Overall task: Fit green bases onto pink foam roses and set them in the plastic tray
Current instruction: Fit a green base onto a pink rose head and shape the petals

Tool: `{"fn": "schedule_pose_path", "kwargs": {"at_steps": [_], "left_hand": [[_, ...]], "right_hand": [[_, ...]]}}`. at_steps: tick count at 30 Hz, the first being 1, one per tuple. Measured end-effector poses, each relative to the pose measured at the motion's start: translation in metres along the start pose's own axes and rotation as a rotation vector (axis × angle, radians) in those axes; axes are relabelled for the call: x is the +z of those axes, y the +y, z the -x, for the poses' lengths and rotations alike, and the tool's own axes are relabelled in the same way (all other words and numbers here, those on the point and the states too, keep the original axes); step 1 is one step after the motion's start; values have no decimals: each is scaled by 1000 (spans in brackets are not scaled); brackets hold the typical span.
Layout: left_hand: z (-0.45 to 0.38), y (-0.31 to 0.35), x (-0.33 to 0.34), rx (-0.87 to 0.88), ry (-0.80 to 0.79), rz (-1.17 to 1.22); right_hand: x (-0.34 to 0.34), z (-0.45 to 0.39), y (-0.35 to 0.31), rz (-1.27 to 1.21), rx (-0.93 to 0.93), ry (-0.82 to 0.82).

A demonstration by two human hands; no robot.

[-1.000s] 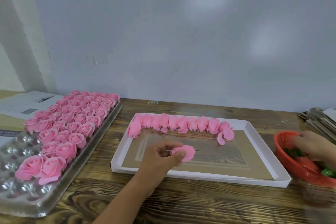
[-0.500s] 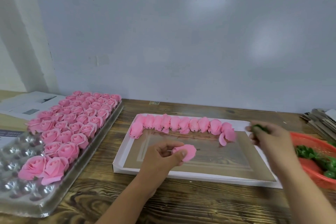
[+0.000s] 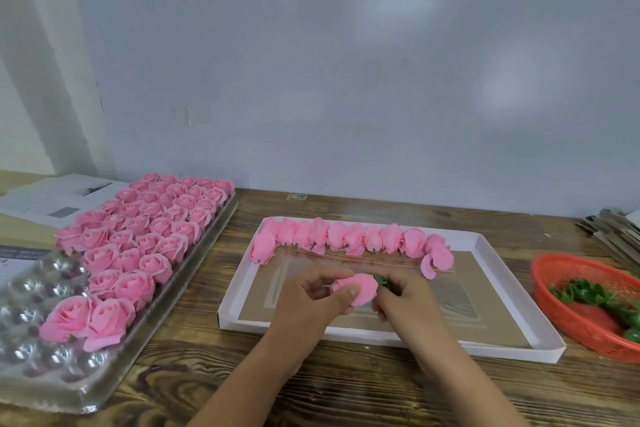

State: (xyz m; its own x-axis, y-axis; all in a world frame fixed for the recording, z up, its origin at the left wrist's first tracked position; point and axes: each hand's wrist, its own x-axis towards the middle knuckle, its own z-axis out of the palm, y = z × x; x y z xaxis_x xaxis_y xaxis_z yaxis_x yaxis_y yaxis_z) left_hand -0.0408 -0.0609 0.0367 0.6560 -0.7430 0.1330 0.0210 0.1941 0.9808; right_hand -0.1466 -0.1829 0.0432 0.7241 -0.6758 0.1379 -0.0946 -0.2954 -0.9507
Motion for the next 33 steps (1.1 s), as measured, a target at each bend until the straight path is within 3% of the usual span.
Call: {"fn": "schedule_pose_path", "kwargs": {"at_steps": [7, 17, 33], "left_hand": [[-1, -1, -1, 16, 38, 9], [-1, -2, 0, 13, 20, -2], [-2, -2, -2, -10, -7, -14]], "right_hand": [[-8, 14, 0, -399, 144, -121], [-11, 11, 5, -568, 232, 16], [-4, 18, 3, -281, 4, -10]]}}
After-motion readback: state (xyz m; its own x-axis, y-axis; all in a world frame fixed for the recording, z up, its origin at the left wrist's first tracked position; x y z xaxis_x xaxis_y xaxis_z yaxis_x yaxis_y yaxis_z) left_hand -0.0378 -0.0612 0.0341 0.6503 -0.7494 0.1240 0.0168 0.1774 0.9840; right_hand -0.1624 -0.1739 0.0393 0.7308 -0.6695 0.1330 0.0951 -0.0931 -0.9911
